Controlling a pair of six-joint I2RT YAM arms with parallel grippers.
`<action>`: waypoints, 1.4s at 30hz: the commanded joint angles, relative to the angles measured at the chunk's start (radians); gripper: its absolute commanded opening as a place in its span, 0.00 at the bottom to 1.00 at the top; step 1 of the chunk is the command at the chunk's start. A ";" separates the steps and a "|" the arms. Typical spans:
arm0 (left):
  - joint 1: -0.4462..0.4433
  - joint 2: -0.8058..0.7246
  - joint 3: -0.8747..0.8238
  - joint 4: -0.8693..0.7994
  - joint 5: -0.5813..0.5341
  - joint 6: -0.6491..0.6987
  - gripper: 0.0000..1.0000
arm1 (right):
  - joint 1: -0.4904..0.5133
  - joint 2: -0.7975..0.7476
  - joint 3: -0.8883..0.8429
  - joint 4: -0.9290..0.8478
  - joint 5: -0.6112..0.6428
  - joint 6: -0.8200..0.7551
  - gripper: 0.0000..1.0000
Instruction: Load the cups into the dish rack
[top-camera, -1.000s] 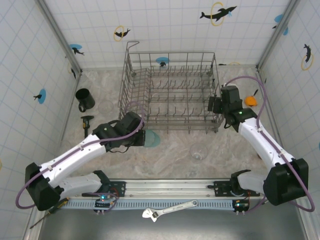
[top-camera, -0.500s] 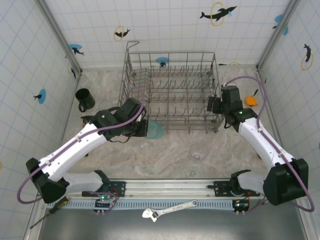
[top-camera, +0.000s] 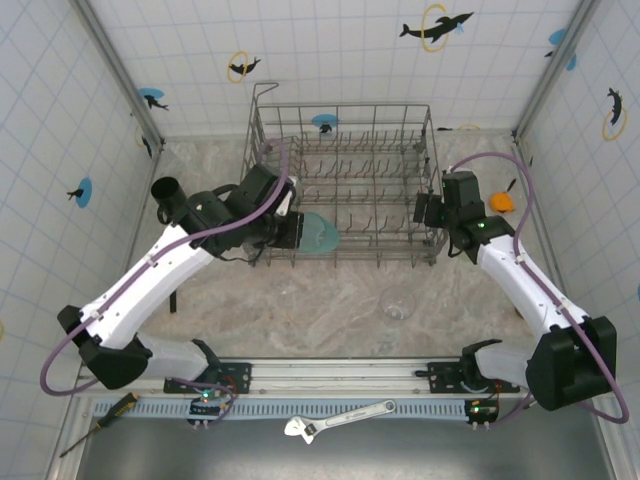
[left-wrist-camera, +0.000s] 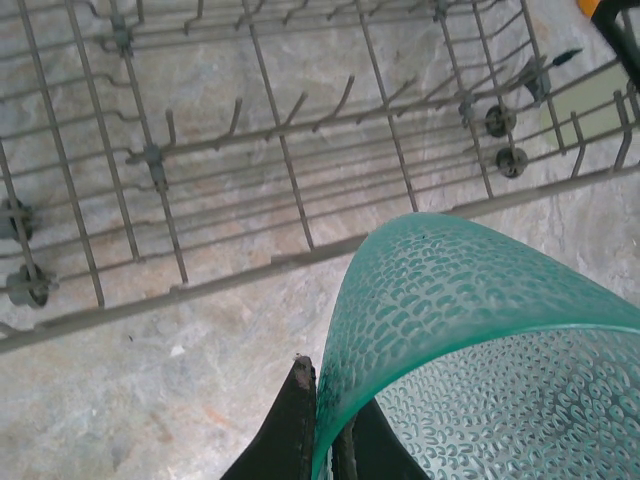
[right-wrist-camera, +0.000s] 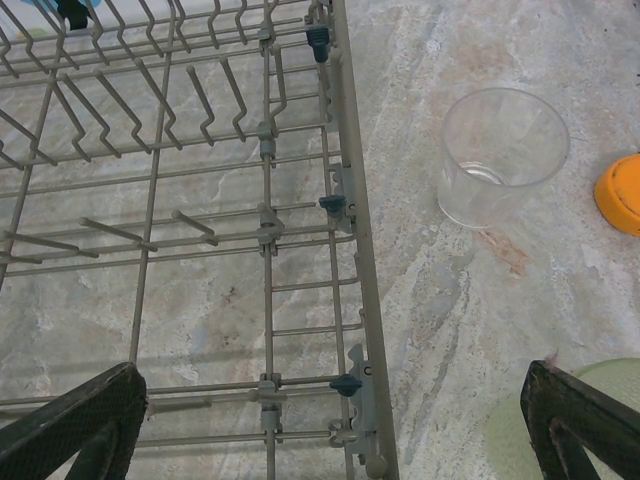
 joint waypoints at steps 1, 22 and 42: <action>-0.008 0.038 0.081 -0.023 -0.063 0.052 0.00 | -0.010 0.009 0.062 -0.024 -0.008 -0.004 1.00; 0.270 0.221 0.144 0.248 0.157 0.249 0.00 | -0.014 0.035 0.076 0.128 -0.220 0.099 1.00; 0.465 0.481 0.181 0.620 0.626 0.185 0.00 | 0.003 0.206 0.100 0.437 -0.474 0.378 1.00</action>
